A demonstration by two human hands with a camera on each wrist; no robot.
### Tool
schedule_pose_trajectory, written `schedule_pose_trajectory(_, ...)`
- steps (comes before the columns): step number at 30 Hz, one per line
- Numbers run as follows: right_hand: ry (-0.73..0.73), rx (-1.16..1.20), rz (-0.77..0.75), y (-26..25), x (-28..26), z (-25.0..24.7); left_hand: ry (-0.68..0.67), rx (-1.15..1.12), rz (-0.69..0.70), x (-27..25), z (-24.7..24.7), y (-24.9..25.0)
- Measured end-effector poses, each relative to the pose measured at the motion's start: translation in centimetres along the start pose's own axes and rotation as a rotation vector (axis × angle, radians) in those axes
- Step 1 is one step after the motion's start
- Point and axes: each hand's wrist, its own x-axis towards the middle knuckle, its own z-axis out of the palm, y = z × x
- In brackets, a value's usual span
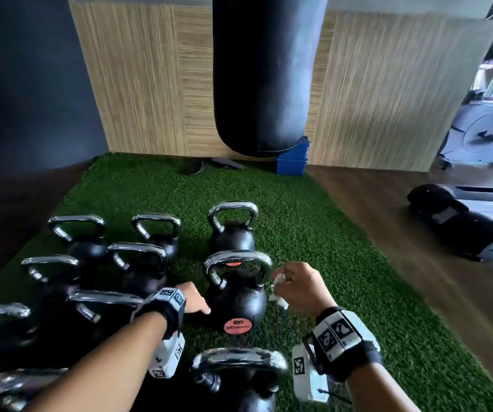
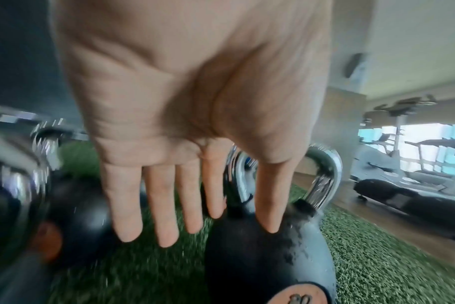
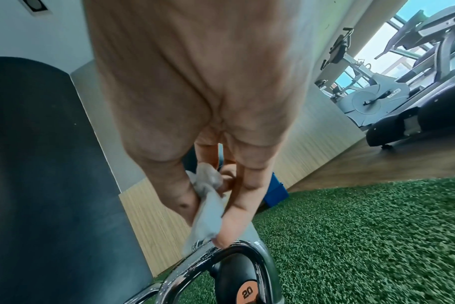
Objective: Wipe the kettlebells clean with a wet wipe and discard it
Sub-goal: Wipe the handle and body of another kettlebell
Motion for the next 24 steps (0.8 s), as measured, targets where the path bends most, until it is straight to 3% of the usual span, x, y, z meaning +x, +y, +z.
schedule_pose_trajectory(4,-0.033,-0.007,-0.05,-1.0,5.0,1.2,-0.008,-0.344,-0.09,5.2,2.8,-1.1)
schedule_pose_trajectory(8,-0.089,-0.044,-0.114,-1.5,10.2,2.1,0.018,-0.622,0.048,9.4,4.2,-0.9)
schedule_pose_trajectory(12,-0.131,-0.036,-0.207,-1.5,15.1,2.9,0.016,-0.51,0.128,11.8,4.7,-0.2)
schedule_pose_trajectory(24,-0.252,-0.018,-0.488,0.0,20.4,4.2,-0.062,-0.462,0.024,12.9,3.5,0.3)
